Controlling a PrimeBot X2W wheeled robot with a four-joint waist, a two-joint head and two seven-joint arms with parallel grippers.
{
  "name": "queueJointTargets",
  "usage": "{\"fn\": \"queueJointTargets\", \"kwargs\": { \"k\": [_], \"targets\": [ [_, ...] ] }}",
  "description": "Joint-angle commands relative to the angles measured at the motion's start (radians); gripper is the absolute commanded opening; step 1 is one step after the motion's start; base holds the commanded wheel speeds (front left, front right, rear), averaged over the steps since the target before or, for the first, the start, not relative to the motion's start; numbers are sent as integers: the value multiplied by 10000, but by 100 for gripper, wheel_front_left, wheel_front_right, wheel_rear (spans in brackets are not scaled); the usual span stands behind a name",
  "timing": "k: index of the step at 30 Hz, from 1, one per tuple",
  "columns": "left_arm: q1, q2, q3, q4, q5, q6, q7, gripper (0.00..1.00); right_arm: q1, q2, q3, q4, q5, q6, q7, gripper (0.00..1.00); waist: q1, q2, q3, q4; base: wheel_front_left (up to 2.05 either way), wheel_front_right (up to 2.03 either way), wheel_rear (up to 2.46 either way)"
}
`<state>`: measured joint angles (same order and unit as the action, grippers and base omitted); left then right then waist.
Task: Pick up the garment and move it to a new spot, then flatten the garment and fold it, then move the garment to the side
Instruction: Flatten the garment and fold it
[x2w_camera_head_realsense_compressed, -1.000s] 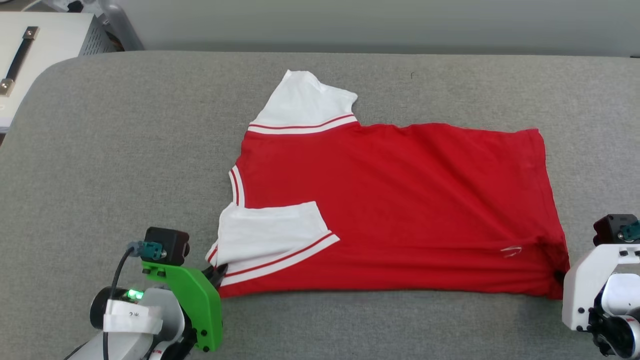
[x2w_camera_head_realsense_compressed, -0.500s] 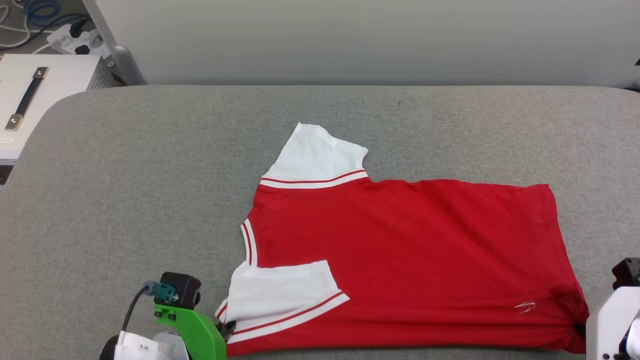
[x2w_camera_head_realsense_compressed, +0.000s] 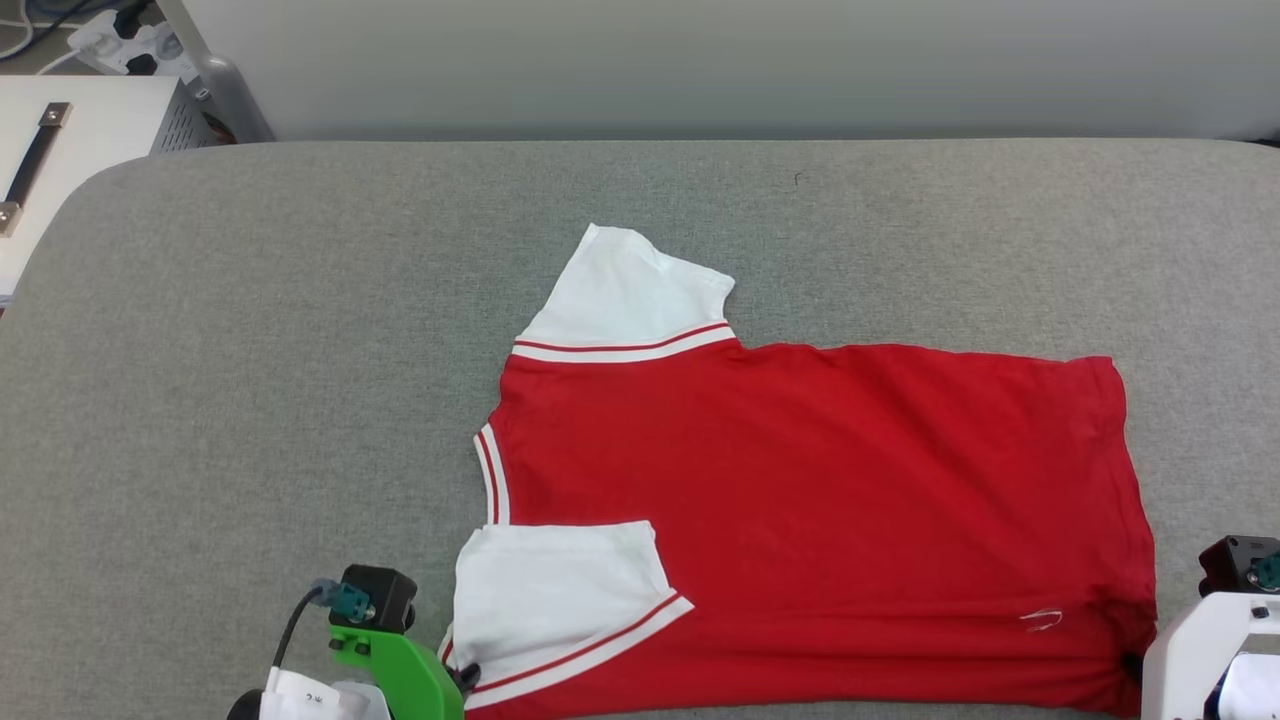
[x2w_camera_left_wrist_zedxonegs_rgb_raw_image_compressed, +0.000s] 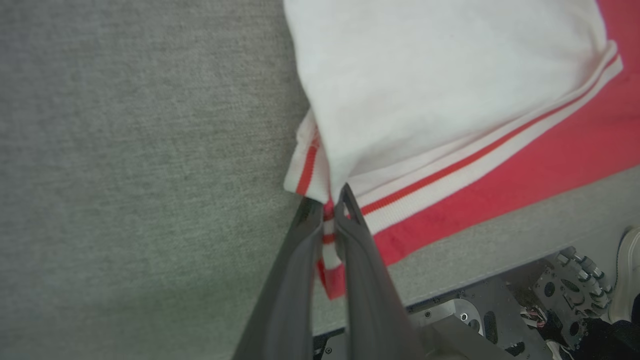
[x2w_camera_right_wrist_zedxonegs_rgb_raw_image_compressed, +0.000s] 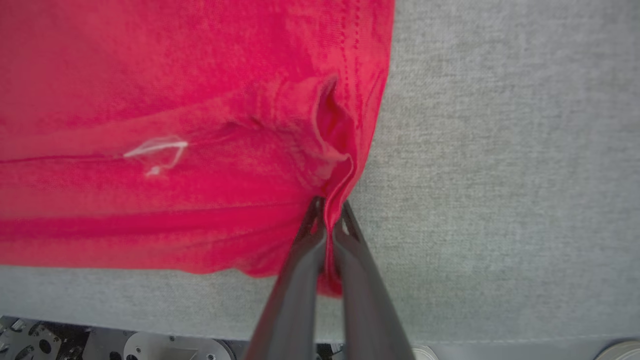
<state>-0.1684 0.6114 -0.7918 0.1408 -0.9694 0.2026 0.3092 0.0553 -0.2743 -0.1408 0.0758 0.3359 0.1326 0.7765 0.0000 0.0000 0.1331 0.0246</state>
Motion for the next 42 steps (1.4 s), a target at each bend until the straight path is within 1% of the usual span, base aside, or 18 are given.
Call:
{"fn": "queueJointTargets", "kwargs": {
  "k": [1,2,3,4,5,9,12,15,19,22,24,28,31,33,36,39,42],
  "targets": [
    [-145,-50,-18,234,39,-38,-39,0,-149,-60,58,164,-83,-19,-127,0,0,0,-3,11,0,0,0],
    [-165,-69,-27,296,45,-57,-49,2,-169,-76,96,210,-68,-19,-173,0,0,0,-10,16,0,0,0],
    [-188,-91,-28,363,55,-67,-75,35,-201,-83,119,252,-42,-19,-258,0,0,0,-20,21,0,0,0],
    [-205,-102,-21,408,79,-58,-120,99,-232,-92,137,268,-42,-19,-365,11,0,0,-32,23,0,0,0],
    [-213,-113,-4,461,93,-40,-171,100,-267,-120,192,283,-39,-19,-486,100,0,0,-65,27,0,0,0],
    [-208,-85,128,473,153,76,-451,100,-330,-202,312,272,61,-19,-720,100,0,0,-239,15,0,0,0],
    [-150,-34,319,230,122,208,-703,100,-322,-266,320,84,122,-19,-907,100,0,0,-386,-13,0,0,0],
    [-99,134,554,-324,113,402,-908,100,-310,-282,205,-410,194,-19,-1081,100,0,0,-474,-91,0,0,0],
    [-241,426,862,-1260,222,706,-1045,100,-341,-286,132,-1289,228,-19,-1263,100,0,0,-333,-300,0,0,0],
    [-642,621,1109,-1909,280,819,-961,100,-466,-243,207,-1975,236,-19,-1452,100,0,0,-55,-533,0,0,0],
    [-1085,780,1223,-2194,369,799,-777,100,-591,-184,308,-2380,234,-19,-1600,100,0,0,186,-716,0,0,0],
    [-2313,1087,1436,-2416,543,563,-228,100,-880,-28,652,-2988,266,-19,-1929,100,0,0,800,-1141,0,0,0],
    [-3502,1209,1455,-2167,695,133,335,100,-1091,153,886,-3241,262,-19,-2176,100,0,0,1278,-1466,0,0,0],
    [-4271,1125,1457,-1912,625,-171,763,100,-1221,253,1004,-3309,260,-19,-2361,100,0,0,1581,-1668,0,0,0],
    [-5485,1055,1324,-1260,541,-676,1683,100,-1407,345,1204,-3294,284,-19,-2584,100,0,0,2039,-1960,0,0,0],
    [-6558,981,1071,-534,591,-1068,2649,100,-1602,410,1365,-3277,295,-19,-2740,100,0,0,2380,-2182,0,0,0],
    [-7583,702,913,342,528,-1384,3452,100,-1790,459,1530,-3291,312,-19,-2870,100,0,0,2706,-2397,0,0,0]
  ]
}}
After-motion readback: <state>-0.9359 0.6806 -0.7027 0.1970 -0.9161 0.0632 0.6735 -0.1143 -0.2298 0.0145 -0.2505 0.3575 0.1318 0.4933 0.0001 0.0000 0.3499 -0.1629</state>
